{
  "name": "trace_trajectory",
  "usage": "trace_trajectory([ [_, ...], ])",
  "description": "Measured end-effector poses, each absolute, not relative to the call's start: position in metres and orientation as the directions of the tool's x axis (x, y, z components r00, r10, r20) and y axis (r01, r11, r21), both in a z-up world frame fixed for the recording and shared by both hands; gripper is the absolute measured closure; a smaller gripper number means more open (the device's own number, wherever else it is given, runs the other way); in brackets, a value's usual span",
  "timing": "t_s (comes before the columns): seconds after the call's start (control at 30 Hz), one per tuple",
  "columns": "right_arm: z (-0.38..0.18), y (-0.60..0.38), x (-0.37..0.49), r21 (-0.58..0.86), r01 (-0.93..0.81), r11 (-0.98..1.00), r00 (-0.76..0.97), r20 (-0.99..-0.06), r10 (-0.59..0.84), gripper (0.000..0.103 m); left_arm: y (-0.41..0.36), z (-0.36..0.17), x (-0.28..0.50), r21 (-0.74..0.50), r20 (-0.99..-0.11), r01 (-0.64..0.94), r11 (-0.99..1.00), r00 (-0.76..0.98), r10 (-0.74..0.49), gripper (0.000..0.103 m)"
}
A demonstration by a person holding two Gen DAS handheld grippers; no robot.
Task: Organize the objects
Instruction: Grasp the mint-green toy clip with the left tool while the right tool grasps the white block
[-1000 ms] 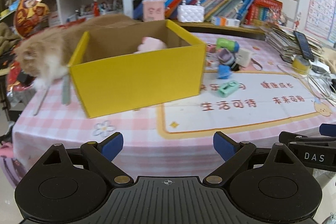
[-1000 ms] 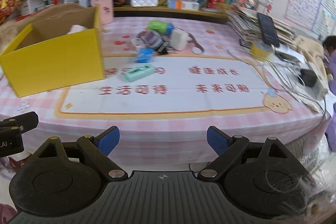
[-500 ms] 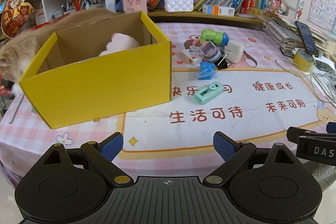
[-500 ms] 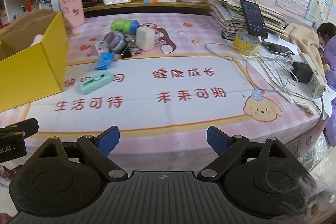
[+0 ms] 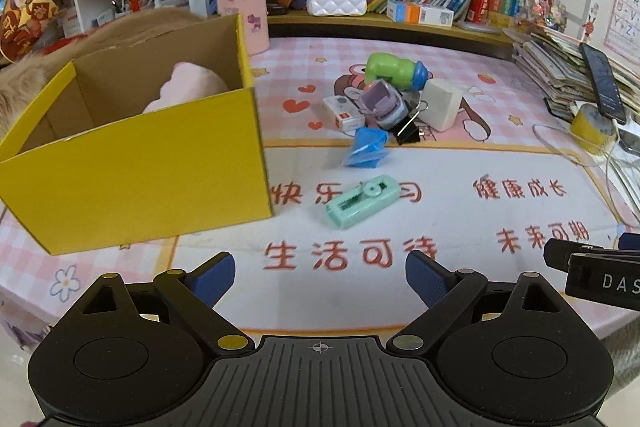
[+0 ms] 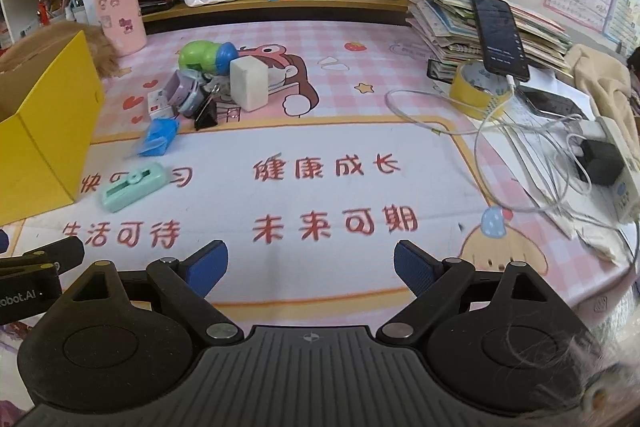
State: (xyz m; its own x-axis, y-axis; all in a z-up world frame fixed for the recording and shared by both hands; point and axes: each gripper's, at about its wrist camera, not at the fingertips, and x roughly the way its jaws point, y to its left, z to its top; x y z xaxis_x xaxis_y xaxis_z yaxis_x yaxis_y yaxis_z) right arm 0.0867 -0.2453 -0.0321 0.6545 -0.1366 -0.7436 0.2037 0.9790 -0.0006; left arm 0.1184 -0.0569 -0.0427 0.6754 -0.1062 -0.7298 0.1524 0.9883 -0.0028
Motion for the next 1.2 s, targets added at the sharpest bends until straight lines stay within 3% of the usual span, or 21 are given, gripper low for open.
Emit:
trace_trajectory([
  [0.23,-0.033,-0.264,0.106,0.018,0.173,0.985,0.66,-0.745,-0.102,0.014,-0.074,-0.044,0.135,0.004,-0.726,0.103,0.995,0.684,-0.068,0.01],
  [0.6,-0.029,-0.283,0.135,0.044,0.133,0.99,0.682,-0.729,-0.06,0.016,-0.089,-0.058,0.155,0.003,-0.747,0.024,1.0,0.665,-0.014,0.02],
  [1.2,-0.022,-0.293,0.173,0.037,0.066,0.997,0.716,-0.698,-0.022,0.016,-0.116,-0.081,0.199,-0.019,-0.756,-0.109,0.994,0.652,0.057,0.023],
])
